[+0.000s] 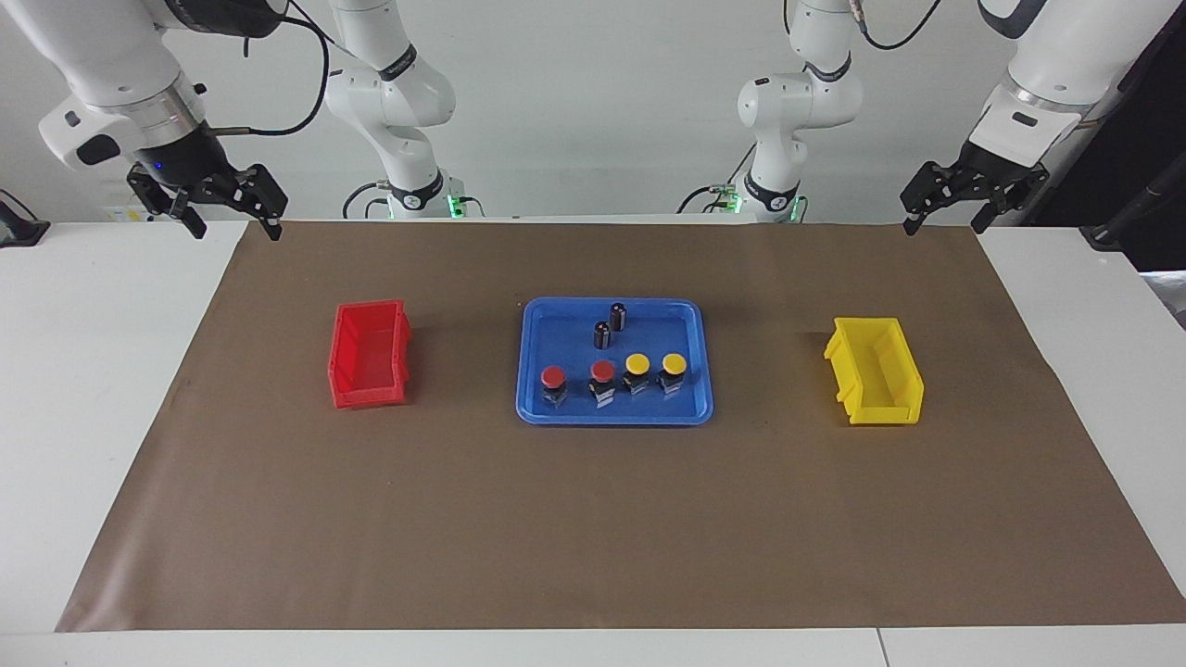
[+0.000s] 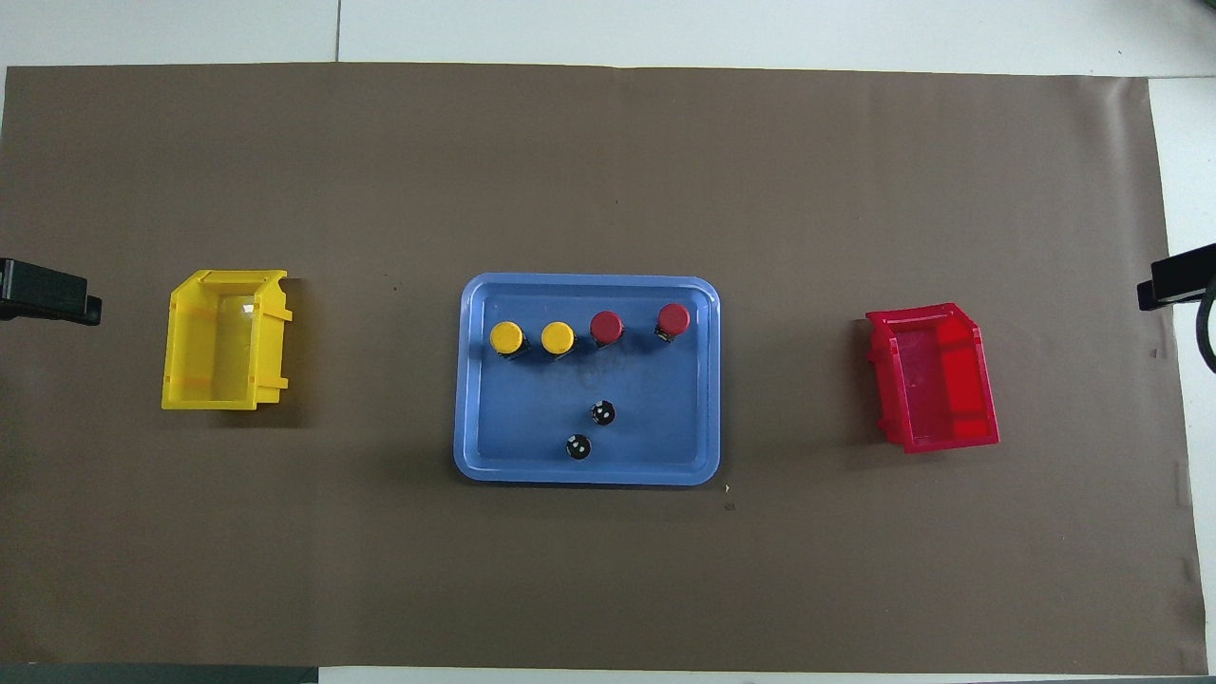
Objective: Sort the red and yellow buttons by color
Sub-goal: 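Reach the right gripper toward the red button farthest along the tray row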
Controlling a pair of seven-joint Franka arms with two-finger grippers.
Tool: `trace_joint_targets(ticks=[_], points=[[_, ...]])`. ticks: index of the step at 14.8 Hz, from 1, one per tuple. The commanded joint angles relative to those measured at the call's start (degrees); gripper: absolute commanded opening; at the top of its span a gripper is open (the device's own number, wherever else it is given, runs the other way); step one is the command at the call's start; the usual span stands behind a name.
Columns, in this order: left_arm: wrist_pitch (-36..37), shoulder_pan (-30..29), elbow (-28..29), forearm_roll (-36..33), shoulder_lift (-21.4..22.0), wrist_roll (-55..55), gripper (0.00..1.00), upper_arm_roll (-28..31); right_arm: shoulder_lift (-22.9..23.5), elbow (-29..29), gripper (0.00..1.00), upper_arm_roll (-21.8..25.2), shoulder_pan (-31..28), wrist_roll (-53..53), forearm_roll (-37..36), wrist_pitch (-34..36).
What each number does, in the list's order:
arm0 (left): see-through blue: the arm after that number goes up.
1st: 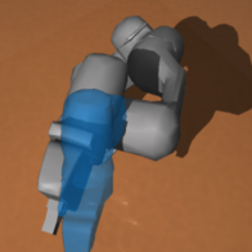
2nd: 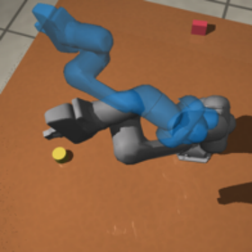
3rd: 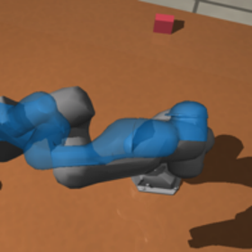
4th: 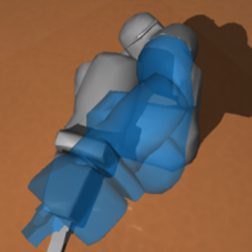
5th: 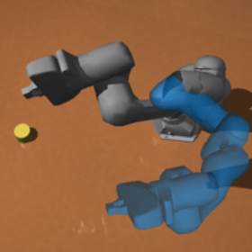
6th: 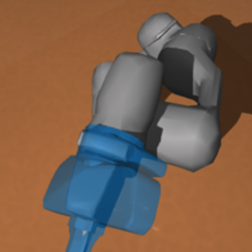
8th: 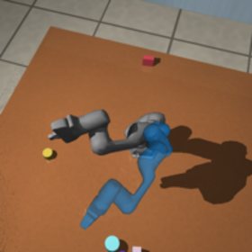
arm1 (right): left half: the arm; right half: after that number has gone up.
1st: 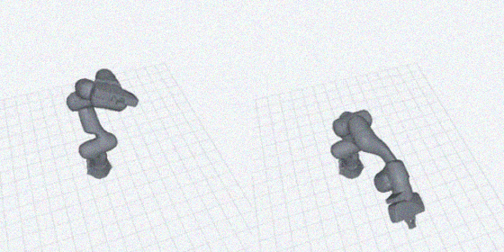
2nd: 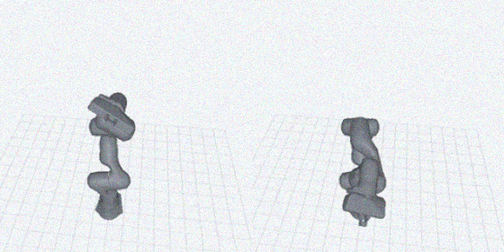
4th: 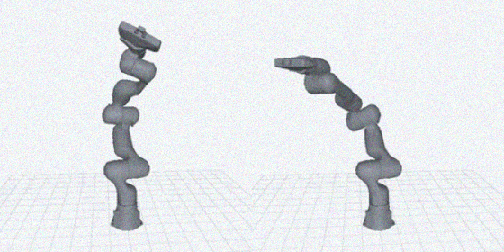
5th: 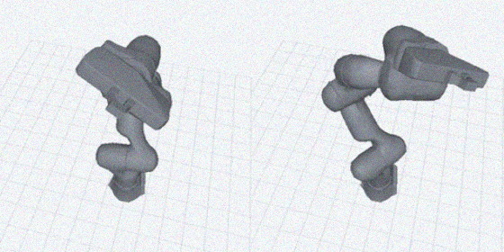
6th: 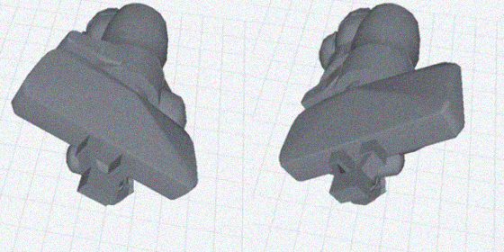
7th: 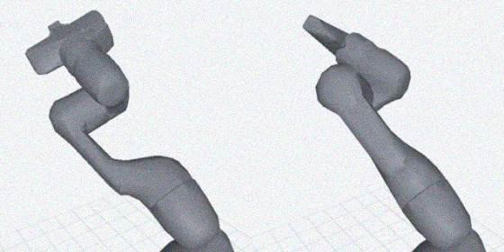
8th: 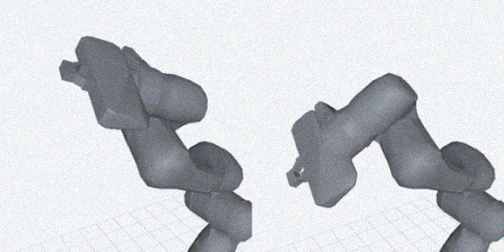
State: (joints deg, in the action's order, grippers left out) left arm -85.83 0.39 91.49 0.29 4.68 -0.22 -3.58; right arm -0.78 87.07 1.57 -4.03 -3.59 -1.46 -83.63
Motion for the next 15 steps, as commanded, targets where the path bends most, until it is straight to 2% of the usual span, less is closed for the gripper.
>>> trace_joint_targets(ticks=[1, 11, 15], points=[[0.5, -0.5, 1.1, 1.0, 1.4, -0.5, 1.0, 0.0, -0.8, 0.9, 1.0, -0.2, -0.1, -0.6, 0.1, -0.1], [0.4, -0.5, 1.2, 0.9, 1.4, -0.7, 1.0, 0.1, -1.0, 0.9, 1.0, -0.2, -0.5, -0.8, 0.7, -0.2], [-0.3, -0.5, 1.1, 0.9, 1.3, -0.5, 1.0, 0.1, 0.9, -0.3, 1.0, -0.2, 2.4, 0.6, 3.3, -1.6]])
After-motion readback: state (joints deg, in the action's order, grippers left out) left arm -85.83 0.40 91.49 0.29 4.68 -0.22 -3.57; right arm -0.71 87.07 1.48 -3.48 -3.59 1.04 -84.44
